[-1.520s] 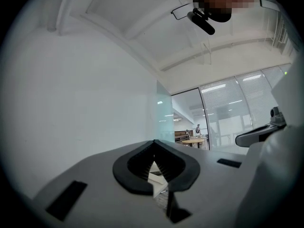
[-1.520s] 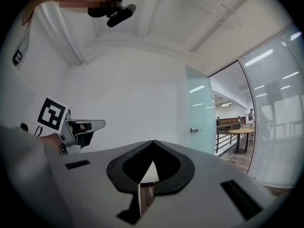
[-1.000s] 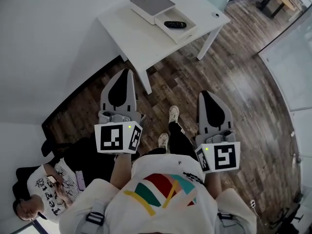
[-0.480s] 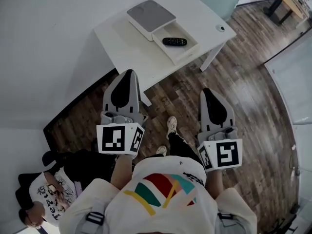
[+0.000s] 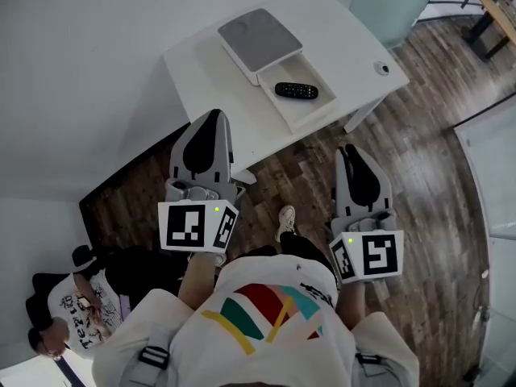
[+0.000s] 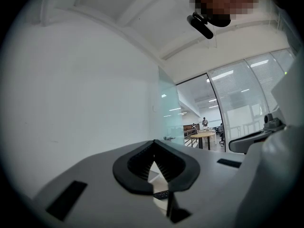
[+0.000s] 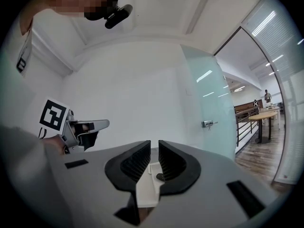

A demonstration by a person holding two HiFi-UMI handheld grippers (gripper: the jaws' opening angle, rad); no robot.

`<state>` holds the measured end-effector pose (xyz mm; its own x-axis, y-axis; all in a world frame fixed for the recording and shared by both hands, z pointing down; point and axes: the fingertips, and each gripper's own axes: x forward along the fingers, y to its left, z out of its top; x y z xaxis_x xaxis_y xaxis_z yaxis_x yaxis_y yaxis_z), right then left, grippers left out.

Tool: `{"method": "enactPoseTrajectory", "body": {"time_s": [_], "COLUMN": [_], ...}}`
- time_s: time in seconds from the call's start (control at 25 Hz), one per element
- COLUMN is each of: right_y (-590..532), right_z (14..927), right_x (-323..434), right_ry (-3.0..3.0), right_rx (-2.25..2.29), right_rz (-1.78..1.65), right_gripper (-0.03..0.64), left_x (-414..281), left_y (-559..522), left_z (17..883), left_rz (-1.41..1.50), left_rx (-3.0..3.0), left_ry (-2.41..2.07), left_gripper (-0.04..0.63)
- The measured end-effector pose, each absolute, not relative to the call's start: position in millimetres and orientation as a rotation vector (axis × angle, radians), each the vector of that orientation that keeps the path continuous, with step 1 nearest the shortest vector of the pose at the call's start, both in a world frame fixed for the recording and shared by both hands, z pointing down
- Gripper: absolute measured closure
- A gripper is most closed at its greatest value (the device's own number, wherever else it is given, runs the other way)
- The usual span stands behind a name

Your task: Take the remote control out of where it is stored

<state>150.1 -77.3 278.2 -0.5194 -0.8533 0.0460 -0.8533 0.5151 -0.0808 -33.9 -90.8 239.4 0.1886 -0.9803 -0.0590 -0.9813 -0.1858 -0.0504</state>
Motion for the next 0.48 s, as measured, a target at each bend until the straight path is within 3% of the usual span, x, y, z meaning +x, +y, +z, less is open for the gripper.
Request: {"method": "enactPoseTrajectory", "body": {"time_s": [0.36, 0.48], "right_y": [-126, -138], "right_z": [281, 284], "right_x": [159, 157], "right_ry": [-2.795, -2.792], "right_rx": [1.518, 1.503], "right_rz": [0.208, 0.222], "right_gripper": [0.561, 0.520], "left_x": [-35, -41], "left_y": [-110, -120], "left_z": [225, 228], "left_rz": [-0.058, -0.059], "left_rx": [-2.261, -2.261], "left_ry": [2.016, 2.042], "left_gripper": [0.589, 0.589]}}
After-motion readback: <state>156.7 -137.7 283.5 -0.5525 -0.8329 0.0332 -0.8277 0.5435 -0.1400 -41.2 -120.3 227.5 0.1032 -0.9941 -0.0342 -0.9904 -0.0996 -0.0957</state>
